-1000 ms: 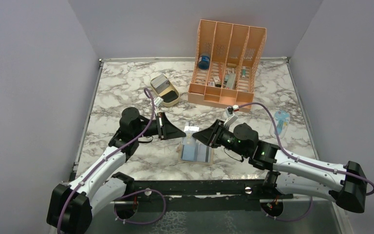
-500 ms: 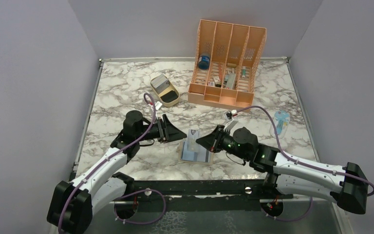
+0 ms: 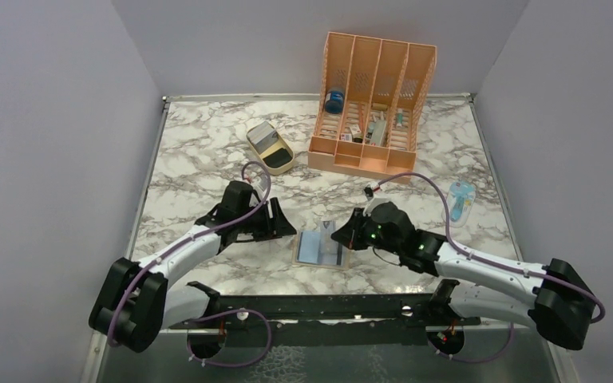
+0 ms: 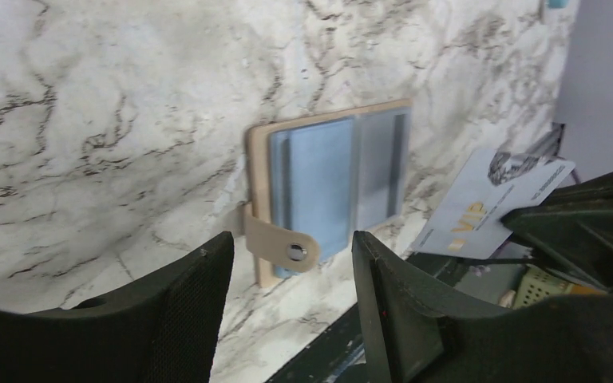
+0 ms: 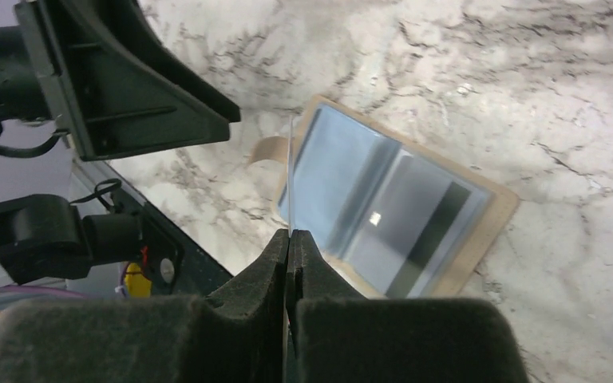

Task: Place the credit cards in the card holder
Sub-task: Pick up the credit card from the storage box, then insert the credit card into the card holder.

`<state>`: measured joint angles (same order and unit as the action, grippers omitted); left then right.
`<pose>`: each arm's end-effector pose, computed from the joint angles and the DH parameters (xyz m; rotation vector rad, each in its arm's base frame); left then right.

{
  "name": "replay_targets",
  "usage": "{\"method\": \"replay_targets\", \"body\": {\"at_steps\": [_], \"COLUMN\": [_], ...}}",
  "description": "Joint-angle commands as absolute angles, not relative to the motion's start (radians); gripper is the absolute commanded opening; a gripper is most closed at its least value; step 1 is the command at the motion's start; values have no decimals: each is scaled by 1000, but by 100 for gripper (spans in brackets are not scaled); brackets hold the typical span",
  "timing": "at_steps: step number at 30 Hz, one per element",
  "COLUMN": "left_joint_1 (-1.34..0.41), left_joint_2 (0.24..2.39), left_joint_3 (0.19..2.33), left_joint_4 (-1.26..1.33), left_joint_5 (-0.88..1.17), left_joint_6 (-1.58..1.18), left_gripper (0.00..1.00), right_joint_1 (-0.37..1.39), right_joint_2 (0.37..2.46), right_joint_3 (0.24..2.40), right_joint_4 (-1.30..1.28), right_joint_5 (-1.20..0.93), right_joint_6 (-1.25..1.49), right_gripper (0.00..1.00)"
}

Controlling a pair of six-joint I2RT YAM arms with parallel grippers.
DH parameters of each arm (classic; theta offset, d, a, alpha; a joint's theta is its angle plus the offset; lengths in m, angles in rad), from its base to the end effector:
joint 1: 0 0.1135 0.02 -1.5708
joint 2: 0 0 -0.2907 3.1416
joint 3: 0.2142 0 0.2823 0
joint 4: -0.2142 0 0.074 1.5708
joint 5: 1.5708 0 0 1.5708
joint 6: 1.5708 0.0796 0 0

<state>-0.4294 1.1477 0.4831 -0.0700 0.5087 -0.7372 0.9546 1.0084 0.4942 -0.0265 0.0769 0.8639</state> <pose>0.2214 -0.1440 0.1595 -0.0967 2.4852 -1.1407 0.1588 0.2137 0.1971 -0.0537 2.2758 0.9626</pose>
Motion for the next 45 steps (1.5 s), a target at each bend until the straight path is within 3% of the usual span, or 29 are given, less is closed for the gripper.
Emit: {"method": "replay_targets", "body": {"at_steps": [1, 9, 20, 22, 27, 35, 45], "left_joint_1": [-455, -543, -623, -634, -646, -660, -675], "left_joint_2": [1197, 1261, 1330, 1335, 1338, 1310, 1294], "left_joint_3": [509, 507, 541, 541, 535, 505, 457], "left_joint_4": [-114, -86, -85, -87, -89, -89, -89], "left_joint_5": [398, 342, 236, 224, 216, 217, 213], "left_joint_6": [-648, -643, -659, -665, -685, -717, -737], "left_gripper": [59, 62, 57, 53, 30, 12, 10], "right_joint_1": [854, 723, 671, 662, 647, 643, 623], "right_joint_2": [1064, 1136, 1235, 1246, 1283, 1324, 1376], "right_joint_3": [443, 389, 345, 339, 313, 305, 300], "right_joint_4": [81, 205, 279, 290, 334, 358, 400], "right_joint_5": [-162, -385, -486, -491, -494, -493, -514], "right_joint_6": [872, 865, 905, 905, 917, 943, 970], "right_gripper": [1, 1, 1, 1, 1, 1, 1]}}
